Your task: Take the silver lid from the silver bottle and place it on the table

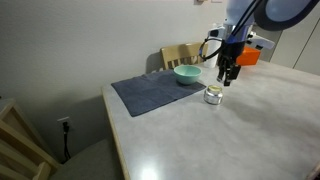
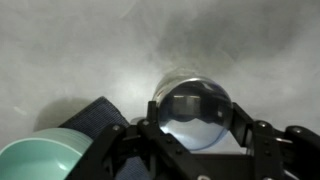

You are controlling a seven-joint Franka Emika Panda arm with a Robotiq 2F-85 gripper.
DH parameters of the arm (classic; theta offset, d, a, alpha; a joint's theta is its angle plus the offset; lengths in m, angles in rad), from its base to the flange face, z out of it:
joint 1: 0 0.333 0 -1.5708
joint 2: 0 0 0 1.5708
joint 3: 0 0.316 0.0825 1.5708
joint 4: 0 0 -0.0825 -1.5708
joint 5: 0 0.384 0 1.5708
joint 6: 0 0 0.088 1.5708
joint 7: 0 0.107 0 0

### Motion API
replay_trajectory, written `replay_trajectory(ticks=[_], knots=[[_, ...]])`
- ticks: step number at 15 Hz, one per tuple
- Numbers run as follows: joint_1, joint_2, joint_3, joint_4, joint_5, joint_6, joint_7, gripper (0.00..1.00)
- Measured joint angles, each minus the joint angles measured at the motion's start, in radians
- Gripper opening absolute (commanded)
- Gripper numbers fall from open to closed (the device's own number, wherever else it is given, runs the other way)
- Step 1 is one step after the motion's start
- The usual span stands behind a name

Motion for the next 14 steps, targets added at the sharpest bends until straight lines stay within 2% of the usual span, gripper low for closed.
replay_trajectory(ticks=[4,8,10,14], knots=[[-0.044,-0.106,-0.033,-0.153,0.015,0.184,0.035,0.44],[-0.138,-0.125,-0.047,-0.274,0.095,0.437,0.026,0.44],[-0.180,-0.116,-0.041,-0.303,0.129,0.477,0.021,0.44],[-0.215,-0.068,-0.042,-0.301,0.143,0.451,0.051,0.44]])
